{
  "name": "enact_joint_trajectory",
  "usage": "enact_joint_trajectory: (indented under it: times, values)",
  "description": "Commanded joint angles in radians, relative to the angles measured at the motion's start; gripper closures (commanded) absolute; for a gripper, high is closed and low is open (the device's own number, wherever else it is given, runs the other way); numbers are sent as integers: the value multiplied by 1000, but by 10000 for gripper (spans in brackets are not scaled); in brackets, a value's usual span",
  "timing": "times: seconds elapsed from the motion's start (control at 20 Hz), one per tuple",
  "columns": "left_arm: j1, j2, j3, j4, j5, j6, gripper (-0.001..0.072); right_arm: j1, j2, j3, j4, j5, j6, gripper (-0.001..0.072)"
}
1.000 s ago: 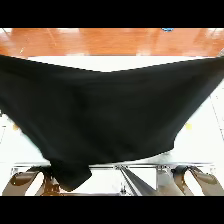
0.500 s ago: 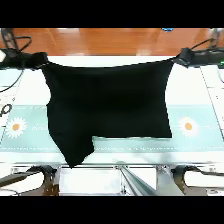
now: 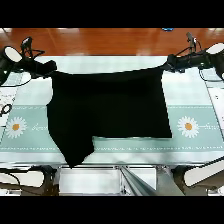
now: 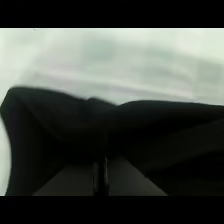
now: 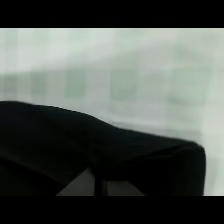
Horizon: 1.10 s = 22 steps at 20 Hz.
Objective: Fold the shirts.
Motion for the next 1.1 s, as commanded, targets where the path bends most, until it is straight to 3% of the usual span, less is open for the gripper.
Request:
enact_joint_trajectory:
  times: [0.0, 0.1, 0.2, 0.7, 0.75, 0.8, 0.85, 1.05]
  values:
    - [61, -8, -10, -2, -234, 148, 688, -54, 2, 9, -8, 163, 29, 686]
    - [69, -8, -51, -2, -311, 214, 689, -61, 1, 4, -59, 262, 39, 686]
    - [68, -8, -106, -2, -317, 213, 689, -46, 1, -21, -141, 298, 41, 686]
    - [63, -9, -204, -3, -315, 208, 688, -15, 0, -178, -201, 185, 53, 686]
    - [63, -9, -204, -3, -313, 185, 671, -6, 0, -183, -201, 172, 60, 638]
    - [63, -9, -204, -2, -315, 159, 482, 0, 0, -184, -206, 169, 79, 388]
    - [63, -7, -203, -2, -330, 150, 210, 2, 2, -183, -205, 176, 91, 292]
    - [85, 8, -210, 52, -476, 135, 199, -39, 34, -190, -281, 293, 121, 293]
